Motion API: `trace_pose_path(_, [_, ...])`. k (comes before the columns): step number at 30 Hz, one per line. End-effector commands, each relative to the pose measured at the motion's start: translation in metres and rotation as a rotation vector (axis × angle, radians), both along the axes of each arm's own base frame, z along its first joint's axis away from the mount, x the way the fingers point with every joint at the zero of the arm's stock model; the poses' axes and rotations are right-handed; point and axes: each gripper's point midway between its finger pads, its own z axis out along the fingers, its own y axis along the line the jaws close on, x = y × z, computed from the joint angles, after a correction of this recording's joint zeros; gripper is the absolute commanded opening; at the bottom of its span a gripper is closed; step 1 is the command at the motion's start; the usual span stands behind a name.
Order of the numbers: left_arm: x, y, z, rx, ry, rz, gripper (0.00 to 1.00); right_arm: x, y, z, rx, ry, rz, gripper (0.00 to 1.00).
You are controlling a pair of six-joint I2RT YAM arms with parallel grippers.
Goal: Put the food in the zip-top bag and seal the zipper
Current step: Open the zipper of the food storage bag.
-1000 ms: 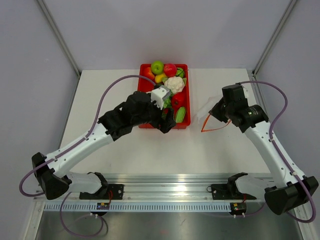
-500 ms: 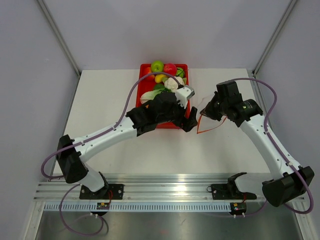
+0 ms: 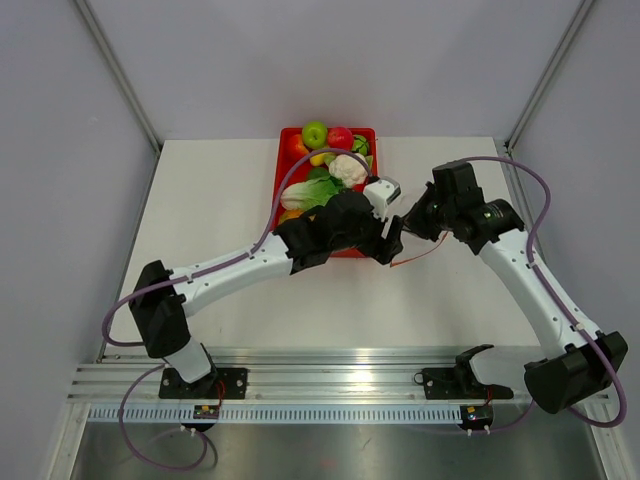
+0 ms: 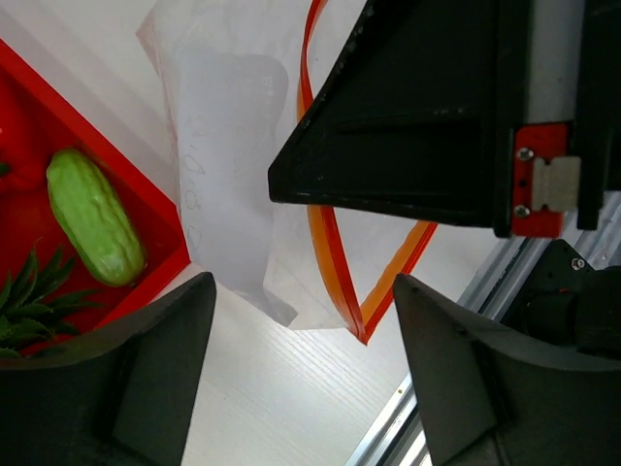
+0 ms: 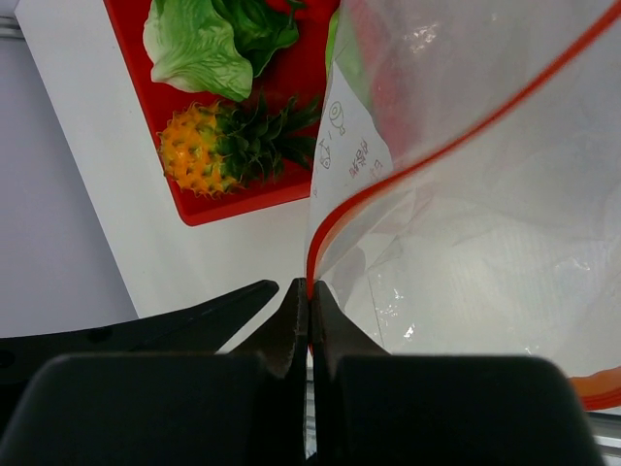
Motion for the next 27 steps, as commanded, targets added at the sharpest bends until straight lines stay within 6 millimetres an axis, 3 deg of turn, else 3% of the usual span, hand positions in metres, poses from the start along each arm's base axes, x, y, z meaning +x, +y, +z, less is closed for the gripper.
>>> trace_pose_path(1, [0.013, -0.015, 0.021, -0.082, -0.042, 0.029, 0.73, -0.001, 0.007, 0.008, 0.04, -0.024, 0.008, 0.0])
trace_pose_path(2, [0.013, -0.017, 0.02, -0.077, -0.04, 0.027, 0.7, -0.002, 0.008, 0.007, 0.042, -0.022, 0.009, 0.0])
trace_pose_path(5, [0.013, -0.017, 0.018, -0.078, -0.037, 0.025, 0.47, -0.003, 0.007, 0.007, 0.048, -0.021, 0.002, 0.0])
trace_pose_path(6, [0.012, -0.017, 0.018, -0.082, -0.036, 0.021, 0.3, -0.004, 0.006, 0.005, 0.045, -0.017, 0.0, 0.0])
trace_pose_path(8, [0.013, -0.018, 0.023, -0.098, -0.044, 0.019, 0.14, -0.006, 0.004, 0.006, 0.041, -0.022, -0.007, 0.0])
trace_pose_path(10, [0.014, -0.018, 0.024, -0.099, -0.037, 0.018, 0.0, -0.007, -0.001, 0.008, 0.029, -0.036, -0.016, 0.19])
trace_pose_path(13, [0.017, -0.019, 0.028, -0.122, -0.006, 0.003, 0.0, -0.006, -0.011, 0.018, -0.02, -0.077, -0.032, 0.53])
trace_pose_path(15, [0.024, -0.016, 0.03, -0.158, 0.031, 0.023, 0.0, -0.008, -0.022, 0.03, -0.074, -0.104, -0.04, 0.62])
trace_pose_path(21, [0.036, -0.01, 0.034, -0.28, 0.163, 0.039, 0.0, -0.024, -0.058, 0.067, -0.202, -0.187, -0.095, 0.7])
trace_pose_path(24, [0.041, -0.008, 0.036, -0.308, 0.189, 0.053, 0.0, -0.037, -0.082, 0.077, -0.265, -0.207, -0.168, 0.71])
trace_pose_path(27, [0.041, -0.009, 0.036, -0.321, 0.211, 0.046, 0.0, -0.052, -0.103, 0.073, -0.315, -0.209, -0.23, 0.74])
